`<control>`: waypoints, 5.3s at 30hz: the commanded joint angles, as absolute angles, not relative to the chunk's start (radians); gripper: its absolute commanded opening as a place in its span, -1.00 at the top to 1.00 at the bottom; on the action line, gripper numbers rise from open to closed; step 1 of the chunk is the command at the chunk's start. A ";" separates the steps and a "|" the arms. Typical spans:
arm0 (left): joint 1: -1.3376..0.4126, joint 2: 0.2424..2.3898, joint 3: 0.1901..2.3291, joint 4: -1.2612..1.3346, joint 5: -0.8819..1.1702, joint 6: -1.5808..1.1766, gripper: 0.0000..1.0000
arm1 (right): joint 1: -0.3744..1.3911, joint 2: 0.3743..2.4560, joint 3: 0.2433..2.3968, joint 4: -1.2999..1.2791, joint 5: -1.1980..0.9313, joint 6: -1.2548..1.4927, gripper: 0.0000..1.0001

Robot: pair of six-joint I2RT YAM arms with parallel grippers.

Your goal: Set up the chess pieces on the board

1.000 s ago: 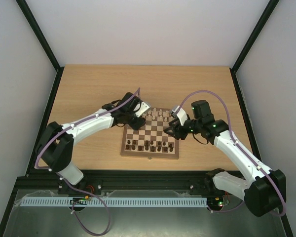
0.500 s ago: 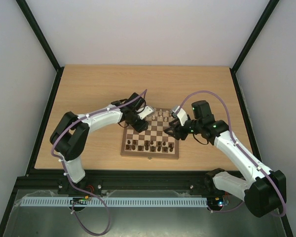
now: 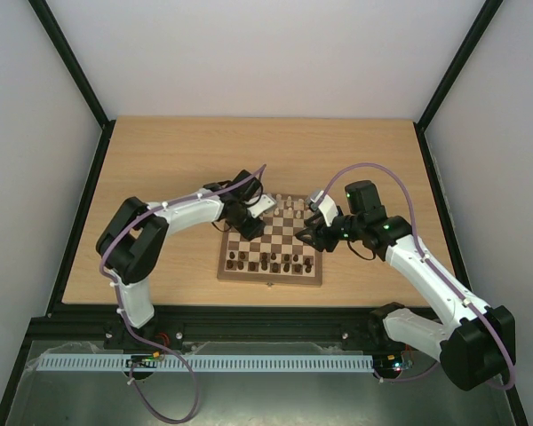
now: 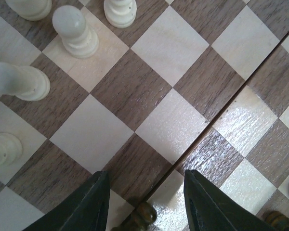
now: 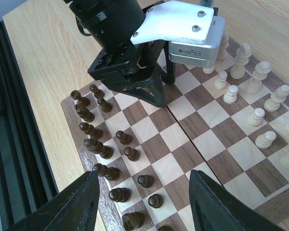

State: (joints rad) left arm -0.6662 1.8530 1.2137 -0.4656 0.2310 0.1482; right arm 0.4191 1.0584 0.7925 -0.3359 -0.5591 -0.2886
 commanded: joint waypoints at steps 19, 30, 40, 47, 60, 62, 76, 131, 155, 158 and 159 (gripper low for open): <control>-0.706 1.718 1.022 -0.428 0.020 0.025 0.15 | 0.422 1.058 0.777 -0.359 -0.575 -0.304 -0.04; -0.719 1.750 1.044 -0.412 0.031 0.016 0.34 | 0.422 1.055 0.776 -0.359 -0.569 -0.304 -0.05; -0.719 1.774 1.052 -0.403 0.015 0.000 0.43 | 0.422 1.061 0.776 -0.359 -0.571 -0.305 -0.05; -0.719 1.776 1.059 -0.388 0.043 0.008 0.57 | 0.421 1.060 0.776 -0.358 -0.568 -0.305 -0.05; -0.719 1.601 0.995 -0.334 0.082 -0.049 0.68 | 0.422 1.201 0.914 -0.386 -0.595 -0.135 0.00; -0.719 1.531 0.956 -0.294 0.116 -0.071 0.68 | 0.422 1.263 0.978 -0.425 -0.630 -0.094 0.01; -0.727 1.255 0.801 -0.071 0.281 -0.073 0.67 | 0.430 1.649 1.302 -0.646 -0.998 -0.004 0.14; -0.733 1.236 0.810 -0.097 0.238 -0.111 0.07 | 0.446 1.701 1.300 -0.561 -1.043 0.028 0.80; -0.325 1.011 0.759 -0.191 -0.039 -0.263 -0.58 | 0.898 1.610 1.127 -0.351 -0.086 -0.377 0.82; -0.325 1.002 0.755 -0.191 -0.043 -0.260 -0.58 | 0.925 1.645 1.131 -0.353 -0.063 -0.384 0.83; -0.325 1.002 0.754 -0.192 -0.044 -0.258 -0.58 | 0.933 1.656 1.133 -0.353 -0.055 -0.387 0.83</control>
